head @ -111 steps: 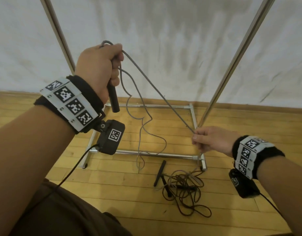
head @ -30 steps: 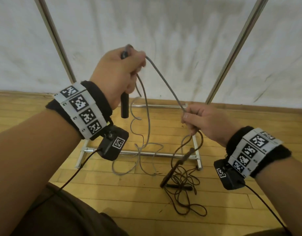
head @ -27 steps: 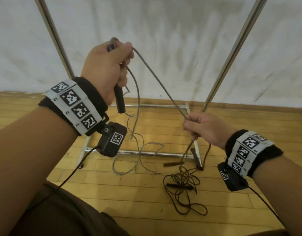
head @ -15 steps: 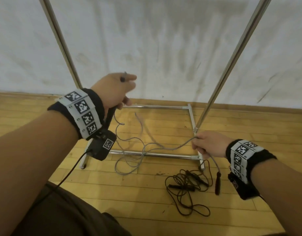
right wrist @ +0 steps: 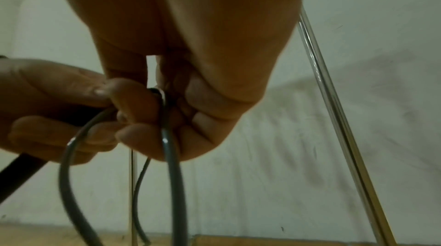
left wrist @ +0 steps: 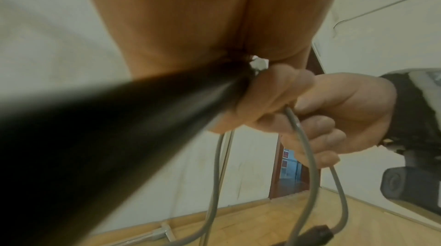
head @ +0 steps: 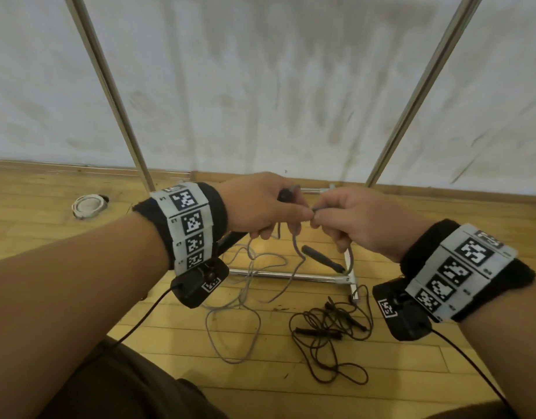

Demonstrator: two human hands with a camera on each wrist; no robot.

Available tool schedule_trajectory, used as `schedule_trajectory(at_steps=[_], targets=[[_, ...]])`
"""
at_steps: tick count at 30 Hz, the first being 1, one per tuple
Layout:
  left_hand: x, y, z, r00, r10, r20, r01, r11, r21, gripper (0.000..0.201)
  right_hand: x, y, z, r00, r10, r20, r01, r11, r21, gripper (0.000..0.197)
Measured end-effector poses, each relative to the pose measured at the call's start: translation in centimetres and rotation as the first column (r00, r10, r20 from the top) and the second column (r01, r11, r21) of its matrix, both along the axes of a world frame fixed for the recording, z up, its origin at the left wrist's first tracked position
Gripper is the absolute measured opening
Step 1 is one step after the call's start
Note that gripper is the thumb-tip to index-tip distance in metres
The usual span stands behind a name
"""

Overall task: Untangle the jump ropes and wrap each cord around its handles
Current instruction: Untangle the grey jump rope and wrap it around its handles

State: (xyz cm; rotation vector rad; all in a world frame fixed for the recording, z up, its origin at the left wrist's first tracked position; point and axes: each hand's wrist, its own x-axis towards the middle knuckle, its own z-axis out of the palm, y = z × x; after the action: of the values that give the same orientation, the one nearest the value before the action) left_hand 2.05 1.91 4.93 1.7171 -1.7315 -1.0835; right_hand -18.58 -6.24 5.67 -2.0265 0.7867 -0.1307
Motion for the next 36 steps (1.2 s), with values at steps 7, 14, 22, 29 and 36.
schedule_trajectory(at_steps=[7, 14, 22, 29, 36], targets=[[1.3, -0.3, 2.0, 0.938, 0.126, -0.324, -0.199, 0.959, -0.203, 0.016, -1.1, -0.6, -0.2, 0.990, -0.068, 0.120, 0.071, 0.997, -0.021, 0.015], [3.4, -0.6, 2.5, 0.762, 0.307, -0.570, -0.510, 0.827, -0.237, 0.026, -2.4, -1.7, -2.1, 0.992, -0.101, 0.072, 0.108, 0.988, -0.107, 0.014], [4.0, -0.5, 1.1, 0.803, 0.508, -0.313, -0.558, 0.824, -0.094, 0.017, -4.2, -3.6, -4.0, 0.967, -0.207, -0.148, 0.215, 0.976, 0.042, 0.013], [3.6, -0.4, 0.1, 0.795, 0.551, -0.254, -0.532, 0.834, 0.147, 0.014, -5.8, -5.1, -4.1, 0.834, -0.546, -0.074, 0.548, 0.806, 0.224, 0.019], [1.0, -0.5, -0.5, 0.839, 0.417, -0.350, -0.388, 0.909, 0.153, 0.013, -1.6, -1.6, -0.9, 0.862, -0.492, 0.123, 0.432, 0.838, 0.333, 0.017]])
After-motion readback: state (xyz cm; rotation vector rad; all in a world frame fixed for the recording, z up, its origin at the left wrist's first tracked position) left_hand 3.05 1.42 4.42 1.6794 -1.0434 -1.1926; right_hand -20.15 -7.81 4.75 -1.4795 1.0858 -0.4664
